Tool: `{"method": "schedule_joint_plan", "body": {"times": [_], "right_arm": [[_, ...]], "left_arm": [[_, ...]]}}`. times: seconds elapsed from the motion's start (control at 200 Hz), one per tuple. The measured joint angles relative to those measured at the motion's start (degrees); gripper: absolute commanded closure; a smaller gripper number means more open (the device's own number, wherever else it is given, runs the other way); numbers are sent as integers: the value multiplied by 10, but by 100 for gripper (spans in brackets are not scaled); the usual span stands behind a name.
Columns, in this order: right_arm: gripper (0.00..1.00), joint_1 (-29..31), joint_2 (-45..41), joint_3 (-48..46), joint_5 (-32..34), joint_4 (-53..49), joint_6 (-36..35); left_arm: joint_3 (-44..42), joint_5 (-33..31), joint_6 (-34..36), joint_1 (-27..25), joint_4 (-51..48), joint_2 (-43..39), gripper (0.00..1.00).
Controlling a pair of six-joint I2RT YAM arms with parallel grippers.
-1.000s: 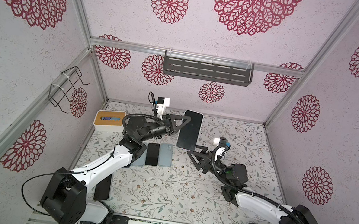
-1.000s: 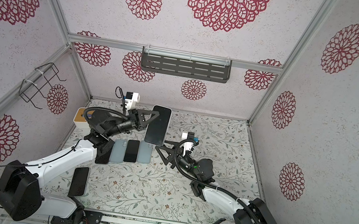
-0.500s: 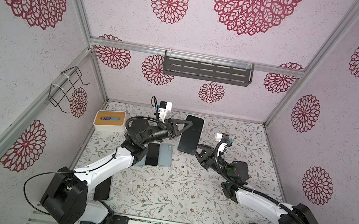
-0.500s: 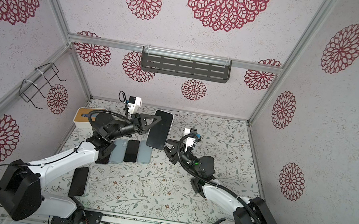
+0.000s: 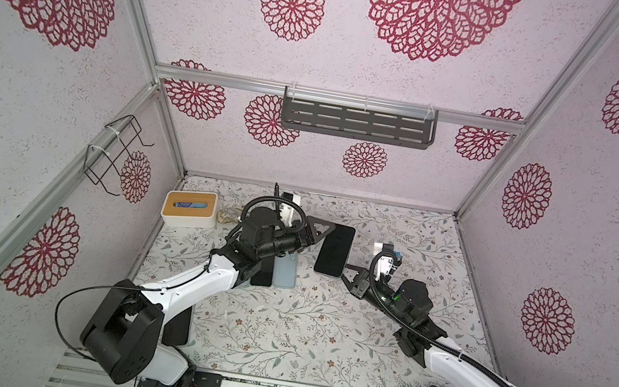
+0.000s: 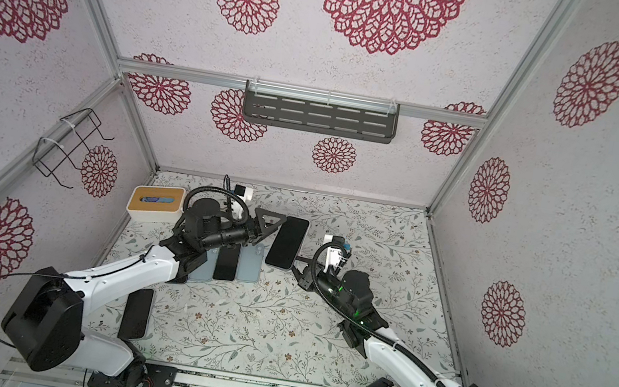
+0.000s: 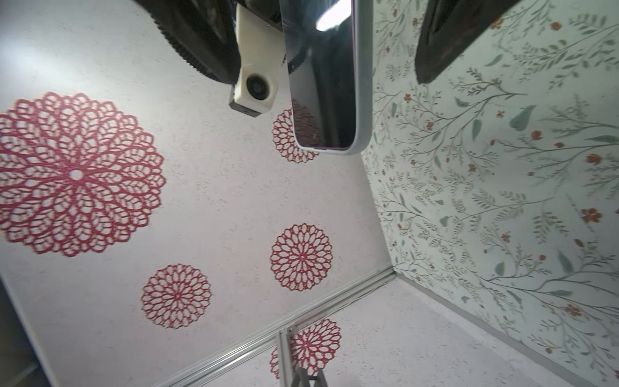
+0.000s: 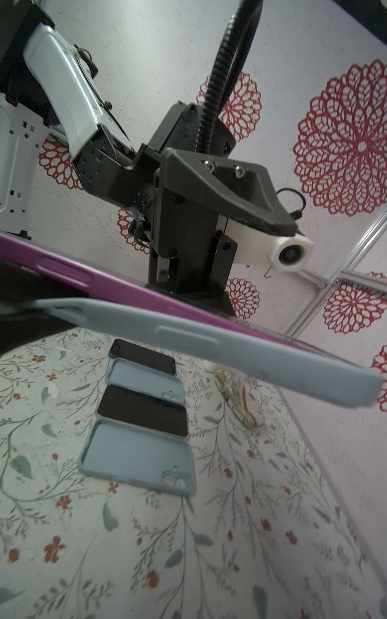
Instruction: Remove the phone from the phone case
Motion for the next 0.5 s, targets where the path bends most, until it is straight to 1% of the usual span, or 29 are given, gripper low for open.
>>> {"method": "schedule_joint_plan", "body": {"times": [0.095, 0.23, 0.34, 0.5], "right_arm": [[100, -6, -7, -5, 13, -52, 0], [100, -23, -7, -13, 20, -100, 5], [100, -38, -5, -16, 22, -125, 7], [100, -52, 5, -16, 14, -127, 15]], "left_arm": [[0, -23, 42, -15, -37, 5, 9], [4, -69, 132, -55, -105, -7, 8], [5, -108, 231, -103, -162, -42, 7], [8, -161, 385, -167, -226, -83, 8]]}}
